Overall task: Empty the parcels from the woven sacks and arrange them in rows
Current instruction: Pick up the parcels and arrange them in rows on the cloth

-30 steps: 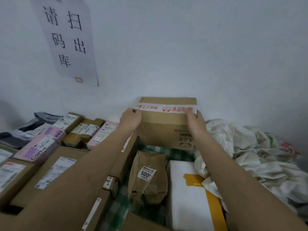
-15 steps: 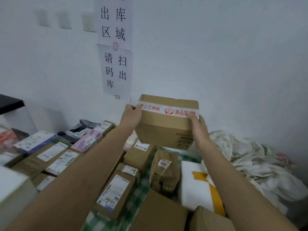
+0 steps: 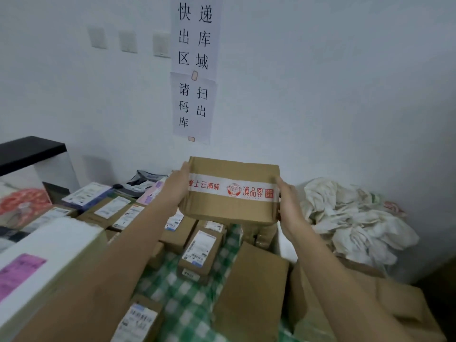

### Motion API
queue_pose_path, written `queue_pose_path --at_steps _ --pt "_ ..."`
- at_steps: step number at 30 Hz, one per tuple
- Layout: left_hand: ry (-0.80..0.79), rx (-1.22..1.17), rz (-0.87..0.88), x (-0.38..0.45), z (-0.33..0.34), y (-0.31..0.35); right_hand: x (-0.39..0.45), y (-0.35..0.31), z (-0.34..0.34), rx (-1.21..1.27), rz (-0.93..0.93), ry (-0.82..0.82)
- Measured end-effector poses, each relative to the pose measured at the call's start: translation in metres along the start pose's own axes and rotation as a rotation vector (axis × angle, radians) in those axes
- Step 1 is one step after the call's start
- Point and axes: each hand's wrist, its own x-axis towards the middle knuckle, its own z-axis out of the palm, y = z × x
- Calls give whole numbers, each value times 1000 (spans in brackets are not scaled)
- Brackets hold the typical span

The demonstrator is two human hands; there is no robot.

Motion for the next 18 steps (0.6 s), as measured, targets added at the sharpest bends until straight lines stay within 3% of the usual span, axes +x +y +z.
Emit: queue_pose_path --at_steps 10,18 --pt "-57 -80 -155 -68 -57 -61 -97 58 23 119 111 80" --pt "-119 -61 -242 -91 -87 -107 -145 94 37 53 152 158"
